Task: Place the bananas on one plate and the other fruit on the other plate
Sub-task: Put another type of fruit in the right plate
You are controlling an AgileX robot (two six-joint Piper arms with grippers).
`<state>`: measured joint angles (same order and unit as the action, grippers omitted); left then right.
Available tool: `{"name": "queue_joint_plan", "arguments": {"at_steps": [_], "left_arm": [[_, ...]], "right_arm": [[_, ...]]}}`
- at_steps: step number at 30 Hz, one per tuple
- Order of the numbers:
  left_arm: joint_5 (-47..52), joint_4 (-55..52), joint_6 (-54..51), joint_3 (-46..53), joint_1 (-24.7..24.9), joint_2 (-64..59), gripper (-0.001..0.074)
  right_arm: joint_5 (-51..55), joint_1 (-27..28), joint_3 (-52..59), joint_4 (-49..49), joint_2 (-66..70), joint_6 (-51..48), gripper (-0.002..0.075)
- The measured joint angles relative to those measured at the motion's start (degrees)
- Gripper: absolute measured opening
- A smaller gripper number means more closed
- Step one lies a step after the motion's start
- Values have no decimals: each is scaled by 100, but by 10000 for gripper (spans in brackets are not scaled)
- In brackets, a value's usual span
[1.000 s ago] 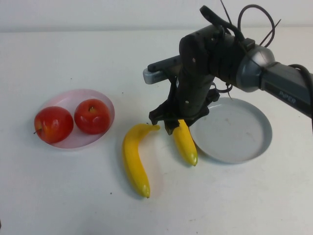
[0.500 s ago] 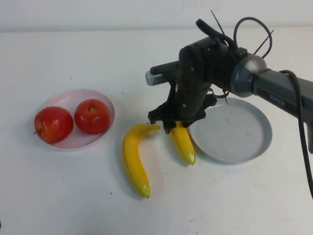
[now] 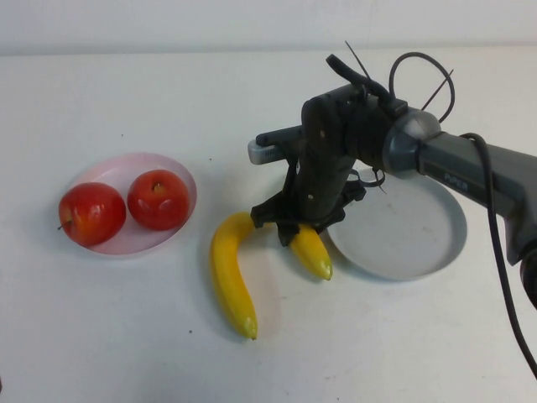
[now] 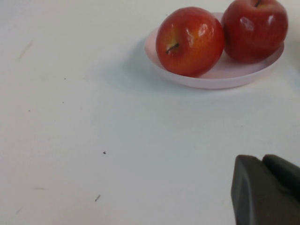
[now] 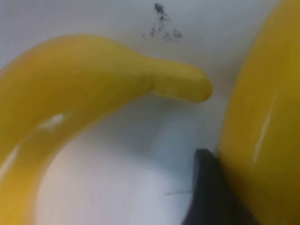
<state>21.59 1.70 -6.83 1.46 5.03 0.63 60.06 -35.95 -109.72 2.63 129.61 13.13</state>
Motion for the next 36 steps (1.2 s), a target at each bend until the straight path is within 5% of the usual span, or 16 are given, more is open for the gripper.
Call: {"name": "queue_joint_plan", "arguments": {"at_steps": [13,26,36], "left_arm": [[0,0,0,0,0,0,4],[0,0,0,0,0,0,4],[0,0,0,0,0,0,4]], "right_arm": [[747,-112,-501,-263,-720,0,300],[788,906,1528,-762,-1890,150,300],[-93,967,2191,-495,-1818,160,320]]}}
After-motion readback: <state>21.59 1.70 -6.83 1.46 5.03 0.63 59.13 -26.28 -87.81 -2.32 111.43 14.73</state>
